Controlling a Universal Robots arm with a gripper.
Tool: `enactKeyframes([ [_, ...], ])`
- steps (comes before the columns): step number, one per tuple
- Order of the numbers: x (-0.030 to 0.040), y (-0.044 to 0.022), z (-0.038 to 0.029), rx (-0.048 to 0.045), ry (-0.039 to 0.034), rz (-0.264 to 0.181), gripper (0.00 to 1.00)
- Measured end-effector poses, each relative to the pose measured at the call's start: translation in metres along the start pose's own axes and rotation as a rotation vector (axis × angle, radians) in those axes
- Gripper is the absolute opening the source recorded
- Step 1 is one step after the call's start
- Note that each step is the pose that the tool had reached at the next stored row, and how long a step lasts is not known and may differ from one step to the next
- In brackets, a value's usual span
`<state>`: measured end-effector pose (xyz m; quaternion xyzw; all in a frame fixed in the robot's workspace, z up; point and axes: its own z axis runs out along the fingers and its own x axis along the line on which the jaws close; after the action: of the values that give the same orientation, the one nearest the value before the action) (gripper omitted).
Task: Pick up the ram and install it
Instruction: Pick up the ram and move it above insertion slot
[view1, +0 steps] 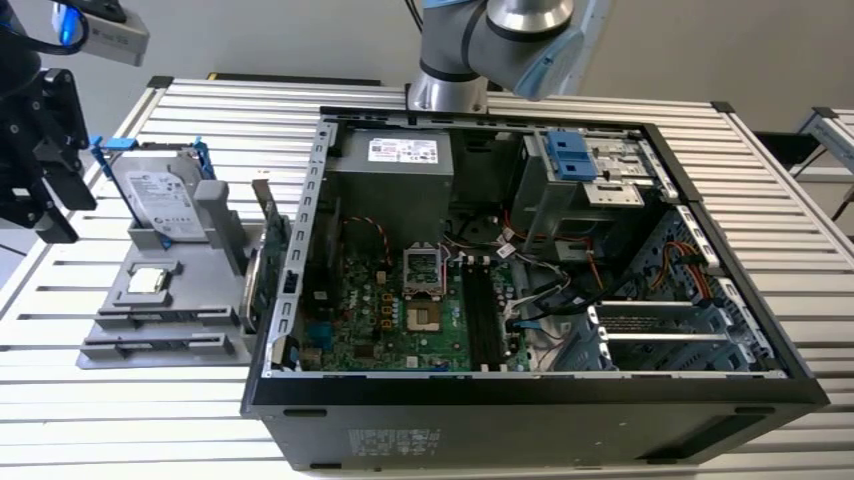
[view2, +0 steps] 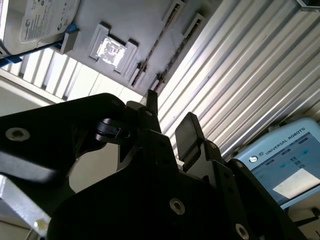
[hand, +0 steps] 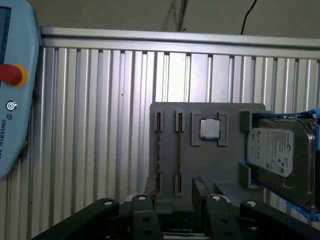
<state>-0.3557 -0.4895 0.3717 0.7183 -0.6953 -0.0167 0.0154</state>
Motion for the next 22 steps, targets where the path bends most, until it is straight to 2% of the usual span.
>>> enactKeyframes([
  [18,0.0,0.0,0.0001,0.0003,0.0019,-0.036,0.0],
  [22,0.0,0.0001,0.0018,0.0092,0.0025,-0.04,0.0],
])
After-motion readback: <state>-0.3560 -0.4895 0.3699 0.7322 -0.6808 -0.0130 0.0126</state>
